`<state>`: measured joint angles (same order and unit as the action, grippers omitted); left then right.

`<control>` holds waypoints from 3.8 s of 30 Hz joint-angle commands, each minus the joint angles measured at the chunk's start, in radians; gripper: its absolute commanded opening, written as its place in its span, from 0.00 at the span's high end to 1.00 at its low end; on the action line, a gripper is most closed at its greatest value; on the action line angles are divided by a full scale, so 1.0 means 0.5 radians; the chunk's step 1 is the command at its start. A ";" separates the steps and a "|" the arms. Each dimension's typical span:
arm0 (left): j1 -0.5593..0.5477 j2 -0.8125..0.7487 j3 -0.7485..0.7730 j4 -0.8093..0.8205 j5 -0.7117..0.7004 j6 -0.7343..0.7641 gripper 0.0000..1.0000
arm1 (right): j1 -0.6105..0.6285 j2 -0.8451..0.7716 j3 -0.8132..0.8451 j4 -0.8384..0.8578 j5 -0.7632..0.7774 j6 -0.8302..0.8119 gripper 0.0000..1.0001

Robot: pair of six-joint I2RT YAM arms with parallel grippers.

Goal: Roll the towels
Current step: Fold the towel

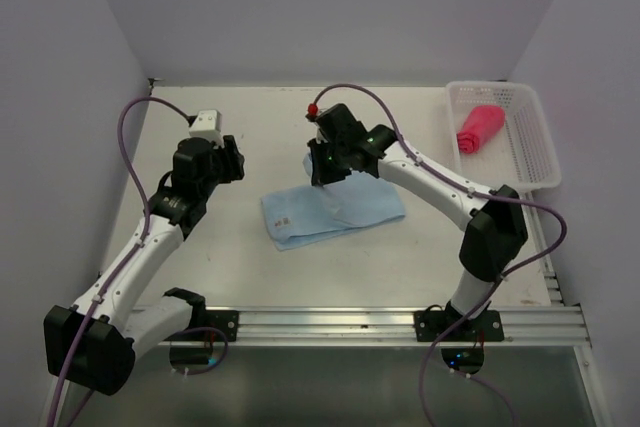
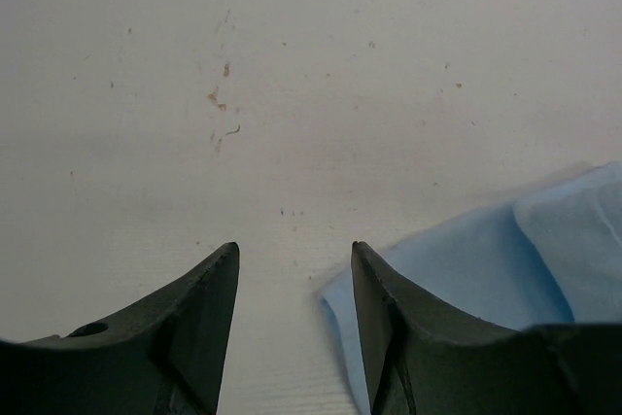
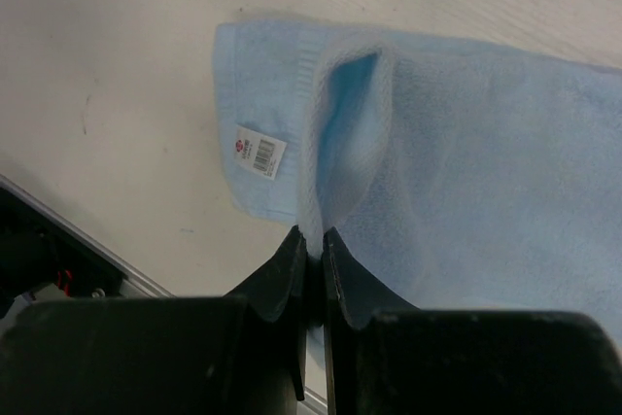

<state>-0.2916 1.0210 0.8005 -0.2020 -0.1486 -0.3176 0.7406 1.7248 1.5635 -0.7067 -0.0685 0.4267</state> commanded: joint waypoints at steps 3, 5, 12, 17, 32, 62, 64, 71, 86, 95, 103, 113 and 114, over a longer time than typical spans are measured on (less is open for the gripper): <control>0.013 -0.039 -0.009 0.067 0.006 0.043 0.46 | 0.089 0.195 0.177 0.103 -0.072 0.131 1.00; 0.016 -0.042 -0.009 0.063 0.003 0.043 0.46 | 0.120 0.250 0.208 0.128 -0.081 0.162 1.00; 0.016 -0.057 -0.015 0.057 0.003 0.034 0.46 | 0.166 0.416 0.242 0.223 -0.161 0.245 1.00; 0.016 -0.063 -0.018 0.063 0.006 0.028 0.45 | 0.188 0.511 0.242 0.290 -0.216 0.300 1.00; 0.016 -0.075 -0.021 0.063 0.009 0.025 0.45 | 0.295 0.674 0.410 0.260 -0.182 0.334 1.00; 0.016 -0.100 -0.021 0.060 0.006 0.022 0.45 | 0.338 0.756 0.450 0.391 -0.280 0.453 1.00; 0.016 -0.097 -0.021 0.060 0.006 0.022 0.45 | 0.341 0.790 0.435 0.450 -0.320 0.487 0.97; 0.016 -0.103 -0.018 0.057 -0.010 0.025 0.45 | 0.353 0.904 0.435 0.582 -0.467 0.543 0.67; 0.016 -0.125 -0.046 0.076 0.002 0.031 0.49 | 0.252 0.472 0.086 0.591 -0.419 0.432 0.79; 0.013 0.136 -0.033 0.238 0.689 -0.122 0.71 | -0.140 -0.084 -0.559 0.515 -0.213 0.236 0.89; -0.079 0.259 -0.312 0.477 0.837 -0.484 1.00 | -0.429 -0.293 -0.921 0.588 -0.081 0.128 0.86; -0.190 0.238 -0.776 0.475 0.650 -0.598 1.00 | -0.539 -0.137 -0.949 0.701 -0.191 0.095 0.85; -0.190 0.231 -0.803 0.456 0.607 -0.598 1.00 | -0.545 -0.127 -0.952 0.705 -0.194 0.095 0.85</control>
<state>-0.3820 1.1660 0.4290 -0.0105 0.2077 -0.5846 0.4763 1.6390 1.0897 -0.3992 -0.1345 0.4946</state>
